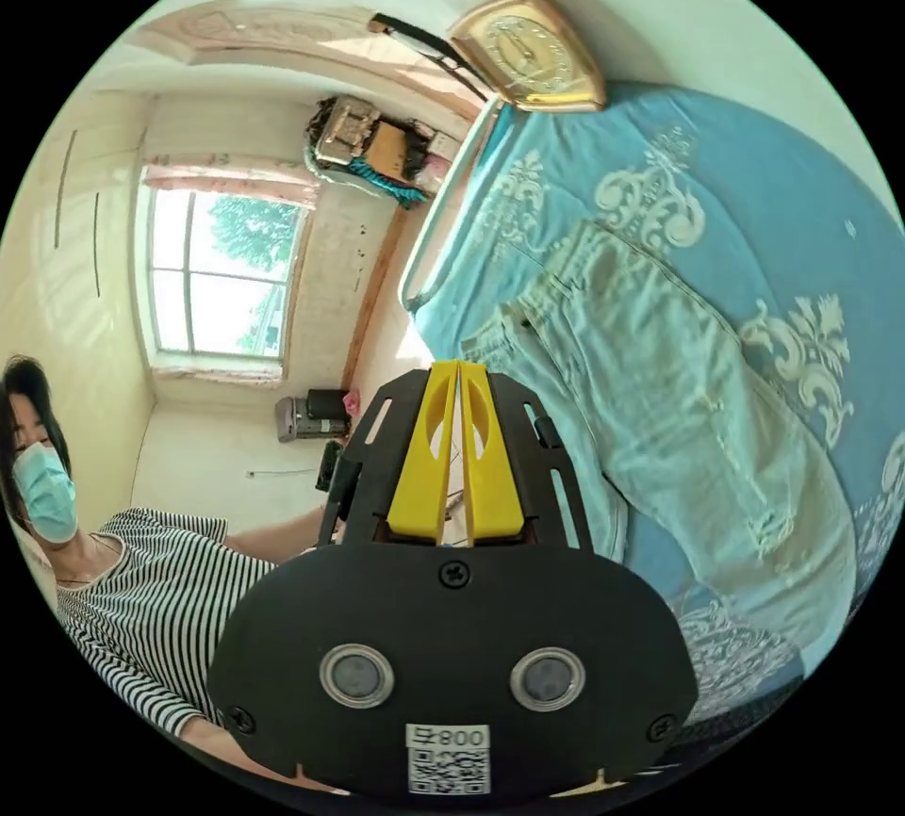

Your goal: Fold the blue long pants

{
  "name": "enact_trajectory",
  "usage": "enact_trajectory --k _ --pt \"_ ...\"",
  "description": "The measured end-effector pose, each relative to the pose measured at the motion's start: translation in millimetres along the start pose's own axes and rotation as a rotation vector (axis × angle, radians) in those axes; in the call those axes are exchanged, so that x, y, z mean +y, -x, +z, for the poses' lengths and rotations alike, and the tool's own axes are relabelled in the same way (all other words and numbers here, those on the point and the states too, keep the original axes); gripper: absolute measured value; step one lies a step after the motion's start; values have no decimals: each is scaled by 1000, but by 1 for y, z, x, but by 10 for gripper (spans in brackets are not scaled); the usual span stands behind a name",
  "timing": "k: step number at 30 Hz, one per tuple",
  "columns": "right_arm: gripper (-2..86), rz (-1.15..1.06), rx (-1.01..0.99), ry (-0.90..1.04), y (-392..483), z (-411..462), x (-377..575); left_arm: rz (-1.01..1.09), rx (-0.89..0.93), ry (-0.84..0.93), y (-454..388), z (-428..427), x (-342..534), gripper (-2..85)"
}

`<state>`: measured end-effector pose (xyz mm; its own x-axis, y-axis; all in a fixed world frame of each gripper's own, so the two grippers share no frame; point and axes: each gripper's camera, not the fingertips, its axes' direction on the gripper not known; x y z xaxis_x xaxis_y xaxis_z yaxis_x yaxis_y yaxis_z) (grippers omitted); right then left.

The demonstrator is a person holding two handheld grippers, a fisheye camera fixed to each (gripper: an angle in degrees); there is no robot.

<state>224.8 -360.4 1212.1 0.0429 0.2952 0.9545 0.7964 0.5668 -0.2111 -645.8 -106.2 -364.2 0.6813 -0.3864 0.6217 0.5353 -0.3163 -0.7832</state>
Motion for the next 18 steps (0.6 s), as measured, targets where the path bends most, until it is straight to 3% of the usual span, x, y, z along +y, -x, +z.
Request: enact_trajectory --k 6,11,18 --pt "2 336 75 -113 -171 -49 169 203 -60 256 -82 40 -108 26" --pt "5 558 65 -259 -288 -78 299 376 -148 353 -156 55 -182 42" --pt "27 501 47 -270 -408 -70 361 455 -292 312 -218 48 -268 68"
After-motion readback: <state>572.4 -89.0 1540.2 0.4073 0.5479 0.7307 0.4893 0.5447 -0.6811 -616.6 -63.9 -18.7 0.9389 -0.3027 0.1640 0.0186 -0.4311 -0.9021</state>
